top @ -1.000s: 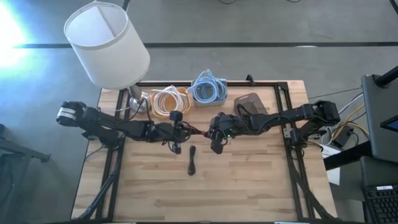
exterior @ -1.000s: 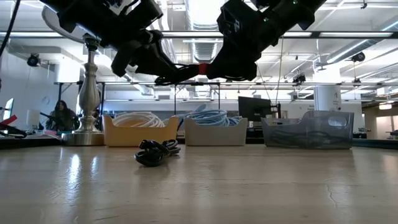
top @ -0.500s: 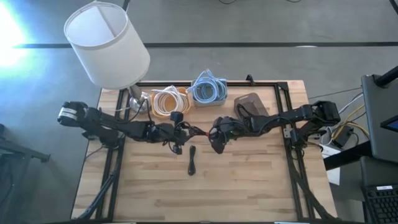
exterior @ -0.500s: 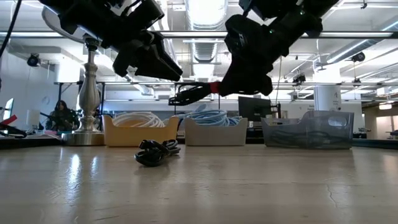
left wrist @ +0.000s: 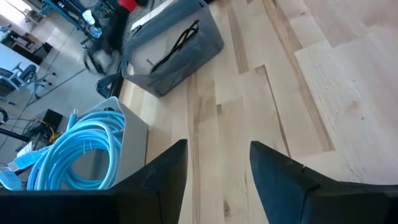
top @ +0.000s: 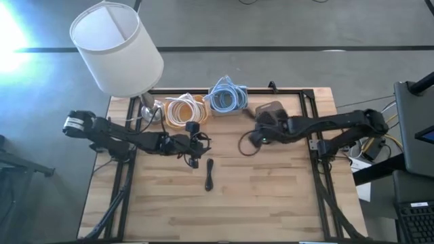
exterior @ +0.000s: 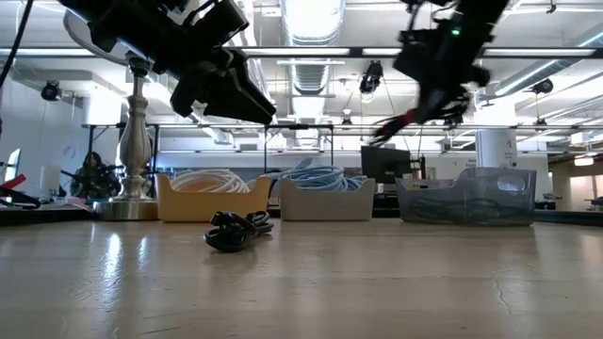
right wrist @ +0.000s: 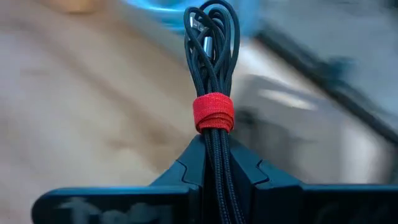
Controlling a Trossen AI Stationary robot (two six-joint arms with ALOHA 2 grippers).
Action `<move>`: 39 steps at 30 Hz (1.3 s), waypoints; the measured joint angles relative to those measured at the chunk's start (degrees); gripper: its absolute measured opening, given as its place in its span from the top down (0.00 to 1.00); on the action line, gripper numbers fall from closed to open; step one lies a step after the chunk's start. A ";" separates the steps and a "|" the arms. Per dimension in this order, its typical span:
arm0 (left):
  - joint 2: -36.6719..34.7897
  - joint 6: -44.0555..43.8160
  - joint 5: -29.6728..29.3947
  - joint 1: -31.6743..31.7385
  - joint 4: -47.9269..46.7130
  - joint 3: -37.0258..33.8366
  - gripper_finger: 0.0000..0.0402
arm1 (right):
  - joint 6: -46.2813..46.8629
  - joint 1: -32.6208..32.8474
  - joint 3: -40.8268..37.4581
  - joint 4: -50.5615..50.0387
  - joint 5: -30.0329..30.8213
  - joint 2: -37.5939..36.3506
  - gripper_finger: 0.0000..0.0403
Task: Pick & Place USB Port
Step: Put the bottom black charger cable into the black bin, then put the black charger cable into the black bin
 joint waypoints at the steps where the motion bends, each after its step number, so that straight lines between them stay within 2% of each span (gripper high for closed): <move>1: 0.00 0.00 0.00 0.00 0.02 0.00 0.56 | 1.76 -0.35 -0.28 -2.95 2.11 -0.98 0.93; 4: 0.00 -0.09 -0.02 0.00 0.00 0.00 0.56 | 8.58 -2.36 -2.57 -9.11 3.42 -4.07 0.93; 6: 0.00 -0.09 -0.02 0.00 0.00 0.00 0.56 | 11.40 -3.66 -4.89 -9.02 3.39 -5.68 0.93; 13: 0.00 -0.08 -0.02 0.00 0.00 0.00 0.56 | 11.83 -6.85 -14.90 0.89 -4.02 -7.20 0.93; 18: -0.02 0.13 -0.02 0.00 0.00 0.00 0.56 | 11.07 -8.21 -19.02 3.59 -1.91 -5.44 0.93; 24: -0.02 0.47 -0.04 -0.01 0.02 0.00 0.56 | 10.56 -11.10 -19.78 3.72 -0.89 -4.24 0.91; 39: -0.04 1.11 -0.04 0.24 0.02 0.00 0.56 | 9.30 -12.02 -18.08 3.80 -0.91 -3.89 0.68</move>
